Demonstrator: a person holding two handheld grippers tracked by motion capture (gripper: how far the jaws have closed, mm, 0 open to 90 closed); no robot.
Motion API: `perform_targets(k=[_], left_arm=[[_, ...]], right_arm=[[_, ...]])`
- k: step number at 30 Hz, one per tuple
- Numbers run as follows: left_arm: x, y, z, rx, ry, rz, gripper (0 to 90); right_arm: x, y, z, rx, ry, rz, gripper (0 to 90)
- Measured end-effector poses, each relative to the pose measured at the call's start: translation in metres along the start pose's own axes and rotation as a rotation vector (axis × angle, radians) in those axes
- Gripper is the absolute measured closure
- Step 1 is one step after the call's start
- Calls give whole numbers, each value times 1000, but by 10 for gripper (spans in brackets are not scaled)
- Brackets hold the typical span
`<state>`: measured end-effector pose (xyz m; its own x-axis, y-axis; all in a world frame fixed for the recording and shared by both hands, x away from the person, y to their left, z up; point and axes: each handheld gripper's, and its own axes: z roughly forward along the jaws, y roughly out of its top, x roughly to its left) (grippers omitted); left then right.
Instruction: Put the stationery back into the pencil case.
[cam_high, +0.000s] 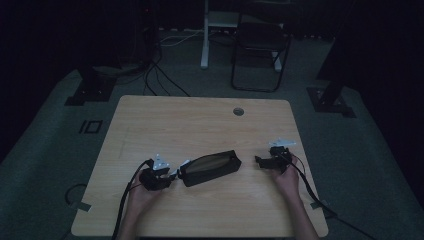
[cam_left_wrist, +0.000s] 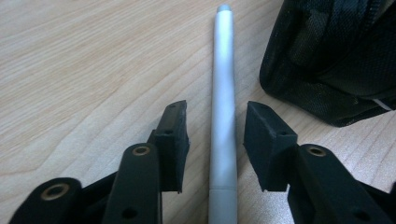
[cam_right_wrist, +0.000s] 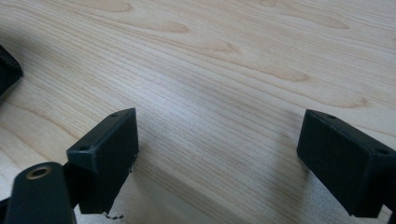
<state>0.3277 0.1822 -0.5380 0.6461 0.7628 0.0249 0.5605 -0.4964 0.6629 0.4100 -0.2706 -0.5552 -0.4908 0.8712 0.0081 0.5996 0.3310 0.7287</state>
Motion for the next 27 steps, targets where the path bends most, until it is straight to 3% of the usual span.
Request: perform_targets(k=[16,27], left_arm=[[0,1,3,-14,-11,-2,659],[-1,2,4,-17,-10,-2,755]], right_arm=[[0,0,0,0,0,0,127],[0,0,0,0,0,0,126]])
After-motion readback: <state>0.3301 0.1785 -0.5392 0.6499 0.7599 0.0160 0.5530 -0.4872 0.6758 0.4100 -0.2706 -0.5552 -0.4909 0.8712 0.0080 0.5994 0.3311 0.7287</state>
